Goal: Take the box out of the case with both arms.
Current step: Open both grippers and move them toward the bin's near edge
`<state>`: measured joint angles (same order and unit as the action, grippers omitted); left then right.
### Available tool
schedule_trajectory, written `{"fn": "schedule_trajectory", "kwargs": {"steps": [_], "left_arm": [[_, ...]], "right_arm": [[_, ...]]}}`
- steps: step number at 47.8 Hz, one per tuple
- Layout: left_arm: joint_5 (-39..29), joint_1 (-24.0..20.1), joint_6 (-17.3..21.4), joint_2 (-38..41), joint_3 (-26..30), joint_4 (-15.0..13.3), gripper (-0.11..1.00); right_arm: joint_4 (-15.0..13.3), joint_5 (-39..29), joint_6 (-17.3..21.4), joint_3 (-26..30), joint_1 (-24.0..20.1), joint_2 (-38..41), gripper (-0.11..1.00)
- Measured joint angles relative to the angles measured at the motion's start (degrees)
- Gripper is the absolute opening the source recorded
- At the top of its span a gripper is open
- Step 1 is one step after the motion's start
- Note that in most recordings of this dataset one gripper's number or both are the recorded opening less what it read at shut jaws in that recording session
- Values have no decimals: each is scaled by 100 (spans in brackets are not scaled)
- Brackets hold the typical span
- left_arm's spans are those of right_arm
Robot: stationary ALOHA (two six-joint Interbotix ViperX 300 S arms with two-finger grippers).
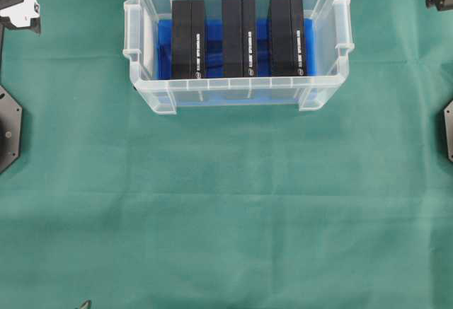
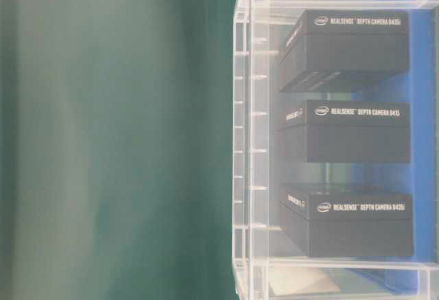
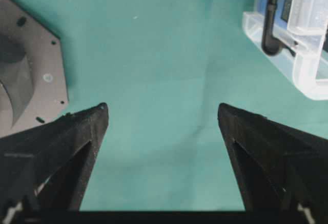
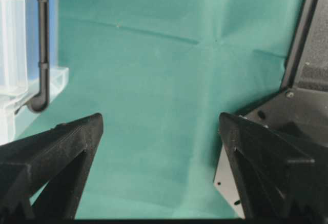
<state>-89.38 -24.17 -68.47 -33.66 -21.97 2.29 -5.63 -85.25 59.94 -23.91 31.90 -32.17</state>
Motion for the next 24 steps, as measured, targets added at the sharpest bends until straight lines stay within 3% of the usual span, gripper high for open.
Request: {"fn": "schedule_trajectory", "kwargs": {"steps": [11, 24], "left_arm": [[0, 0, -193, 149, 79, 0, 83], [9, 123, -299, 993, 677, -9, 83]], "right_arm": [[105, 26, 26, 0, -53, 79, 96], [229, 527, 88, 369, -457, 853, 96]]}}
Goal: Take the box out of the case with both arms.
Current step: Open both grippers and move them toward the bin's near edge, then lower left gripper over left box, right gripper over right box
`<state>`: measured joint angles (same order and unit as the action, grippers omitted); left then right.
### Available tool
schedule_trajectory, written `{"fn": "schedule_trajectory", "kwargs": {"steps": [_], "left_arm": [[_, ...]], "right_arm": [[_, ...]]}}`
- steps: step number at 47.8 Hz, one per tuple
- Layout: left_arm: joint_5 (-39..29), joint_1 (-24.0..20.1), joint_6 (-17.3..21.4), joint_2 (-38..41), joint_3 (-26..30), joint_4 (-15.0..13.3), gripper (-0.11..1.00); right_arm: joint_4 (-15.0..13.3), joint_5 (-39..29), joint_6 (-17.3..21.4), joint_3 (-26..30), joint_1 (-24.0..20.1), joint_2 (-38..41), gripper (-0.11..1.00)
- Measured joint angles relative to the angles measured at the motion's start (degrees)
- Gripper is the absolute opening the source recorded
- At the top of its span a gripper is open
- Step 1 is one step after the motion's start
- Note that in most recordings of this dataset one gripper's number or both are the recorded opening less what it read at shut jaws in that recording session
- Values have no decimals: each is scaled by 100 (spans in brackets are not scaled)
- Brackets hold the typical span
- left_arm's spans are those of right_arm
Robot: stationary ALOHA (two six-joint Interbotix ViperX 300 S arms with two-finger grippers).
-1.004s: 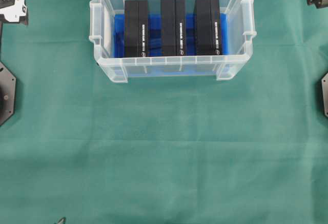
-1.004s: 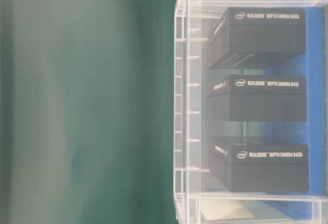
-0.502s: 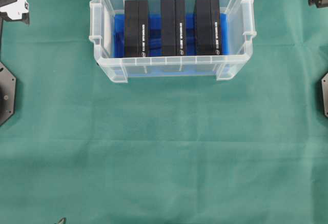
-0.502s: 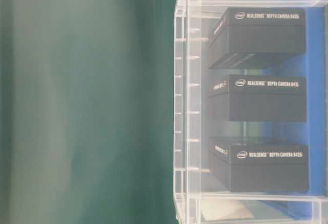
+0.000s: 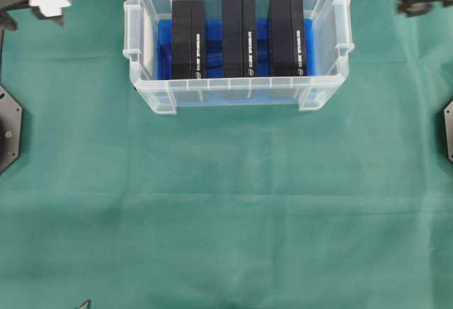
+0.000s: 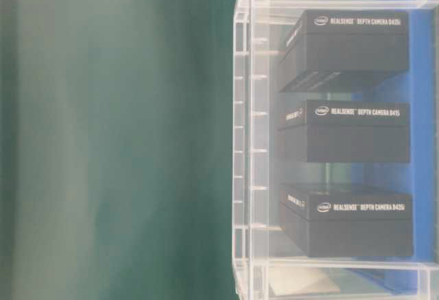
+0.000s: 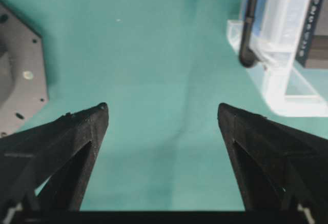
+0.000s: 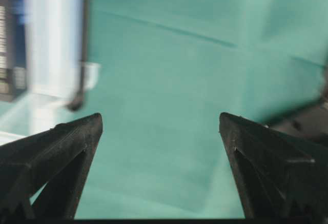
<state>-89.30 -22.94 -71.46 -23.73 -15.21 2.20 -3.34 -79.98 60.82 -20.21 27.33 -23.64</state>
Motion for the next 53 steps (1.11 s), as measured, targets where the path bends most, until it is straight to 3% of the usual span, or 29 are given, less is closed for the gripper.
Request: {"fn": "schedule_trajectory", "kwargs": {"steps": [14, 35, 53], "left_arm": [[167, 176, 26, 984, 809, 35, 82], [659, 413, 264, 2215, 1837, 158, 83], [659, 527, 396, 2874, 2522, 167, 83]], "right_arm": [[9, 308, 123, 905, -316, 1107, 96], [158, 624, 158, 1723, -606, 2250, 96], [167, 624, 176, 2188, -703, 2654, 96]]}}
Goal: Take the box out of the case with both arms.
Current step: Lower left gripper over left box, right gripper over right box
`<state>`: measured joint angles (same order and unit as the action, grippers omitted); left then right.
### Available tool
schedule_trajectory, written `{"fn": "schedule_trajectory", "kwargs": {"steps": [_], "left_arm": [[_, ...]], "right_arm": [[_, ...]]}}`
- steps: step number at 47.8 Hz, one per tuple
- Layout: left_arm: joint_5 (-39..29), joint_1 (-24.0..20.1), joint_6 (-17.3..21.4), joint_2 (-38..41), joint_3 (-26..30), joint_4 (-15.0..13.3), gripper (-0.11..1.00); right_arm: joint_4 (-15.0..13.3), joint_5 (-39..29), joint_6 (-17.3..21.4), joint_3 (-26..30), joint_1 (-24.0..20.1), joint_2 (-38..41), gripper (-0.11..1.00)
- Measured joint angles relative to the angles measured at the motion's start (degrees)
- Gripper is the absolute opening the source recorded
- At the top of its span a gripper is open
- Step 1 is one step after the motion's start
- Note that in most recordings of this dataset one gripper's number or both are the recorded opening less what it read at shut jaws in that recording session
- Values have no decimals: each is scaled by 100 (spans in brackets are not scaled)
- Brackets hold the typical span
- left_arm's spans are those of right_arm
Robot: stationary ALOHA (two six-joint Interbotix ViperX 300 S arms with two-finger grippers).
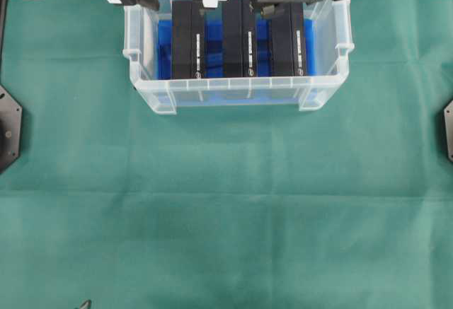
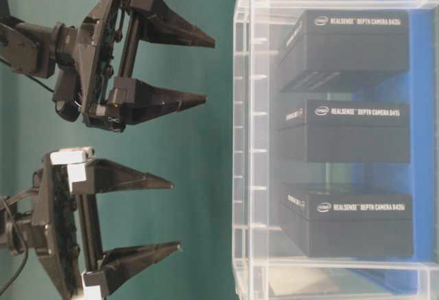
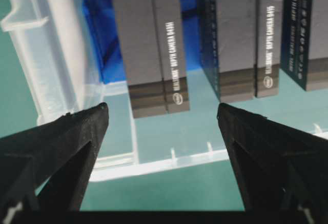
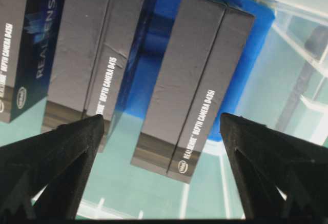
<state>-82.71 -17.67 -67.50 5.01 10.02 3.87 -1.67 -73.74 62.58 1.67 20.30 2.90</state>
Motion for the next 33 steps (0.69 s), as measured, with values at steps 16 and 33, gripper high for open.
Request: {"fn": "schedule_trajectory", "kwargs": {"steps": [16, 33], "left_arm": [[18, 18, -53, 88, 0, -9, 83], [79, 26, -62, 97, 0, 0, 82]], "right_arm": [[0, -132, 88, 9, -9, 0, 96], [9, -132, 79, 0, -9, 0, 96]]}}
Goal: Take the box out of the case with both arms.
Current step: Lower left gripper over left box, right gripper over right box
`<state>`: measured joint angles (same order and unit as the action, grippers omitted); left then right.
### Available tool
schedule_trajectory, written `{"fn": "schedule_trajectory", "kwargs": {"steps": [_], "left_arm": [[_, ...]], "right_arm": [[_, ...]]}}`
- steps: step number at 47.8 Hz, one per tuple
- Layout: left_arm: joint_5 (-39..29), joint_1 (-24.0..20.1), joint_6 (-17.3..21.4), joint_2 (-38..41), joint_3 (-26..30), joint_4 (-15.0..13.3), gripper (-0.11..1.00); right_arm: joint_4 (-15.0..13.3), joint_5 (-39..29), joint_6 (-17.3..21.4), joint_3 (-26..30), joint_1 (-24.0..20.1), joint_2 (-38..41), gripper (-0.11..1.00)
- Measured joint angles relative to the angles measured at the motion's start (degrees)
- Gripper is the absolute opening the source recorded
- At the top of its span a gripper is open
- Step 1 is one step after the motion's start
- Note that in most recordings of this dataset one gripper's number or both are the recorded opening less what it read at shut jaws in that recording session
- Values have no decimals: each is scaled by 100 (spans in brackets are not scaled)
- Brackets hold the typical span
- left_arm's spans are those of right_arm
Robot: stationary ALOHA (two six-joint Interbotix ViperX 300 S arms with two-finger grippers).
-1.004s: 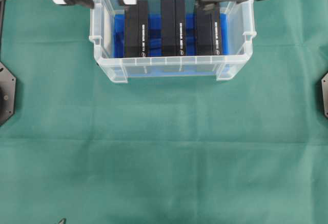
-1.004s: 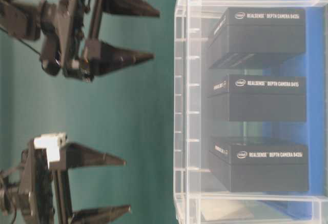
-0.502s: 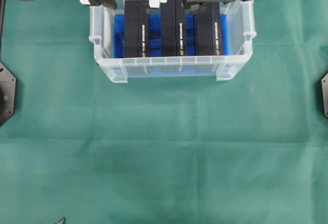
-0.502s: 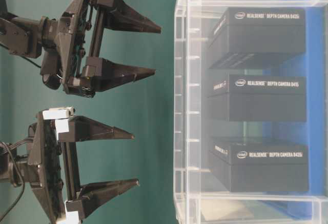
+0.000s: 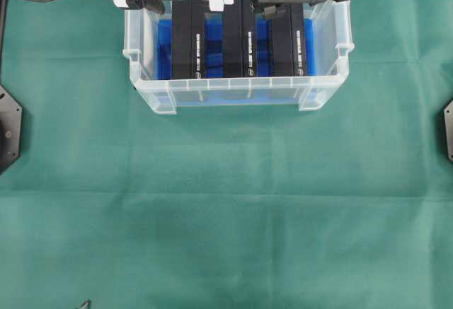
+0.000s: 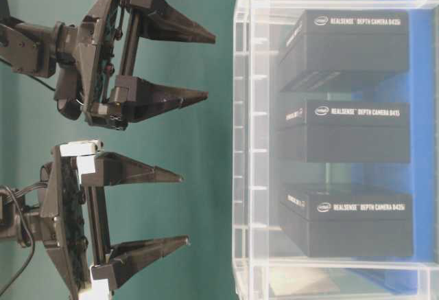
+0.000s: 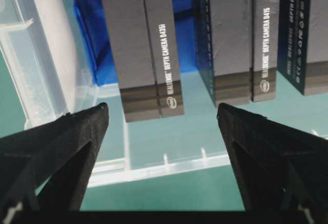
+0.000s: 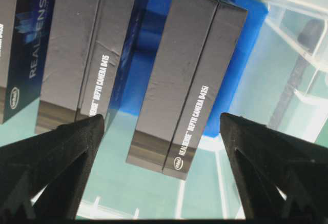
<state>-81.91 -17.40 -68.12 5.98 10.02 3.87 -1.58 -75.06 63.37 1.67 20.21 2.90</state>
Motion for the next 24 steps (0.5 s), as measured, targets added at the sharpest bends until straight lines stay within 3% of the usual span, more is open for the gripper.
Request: {"fn": "schedule_trajectory", "kwargs": {"steps": [24], "left_arm": [[0, 9, 0, 0, 0, -9, 83]], "right_arm": [[0, -35, 9, 0, 0, 0, 96]]}}
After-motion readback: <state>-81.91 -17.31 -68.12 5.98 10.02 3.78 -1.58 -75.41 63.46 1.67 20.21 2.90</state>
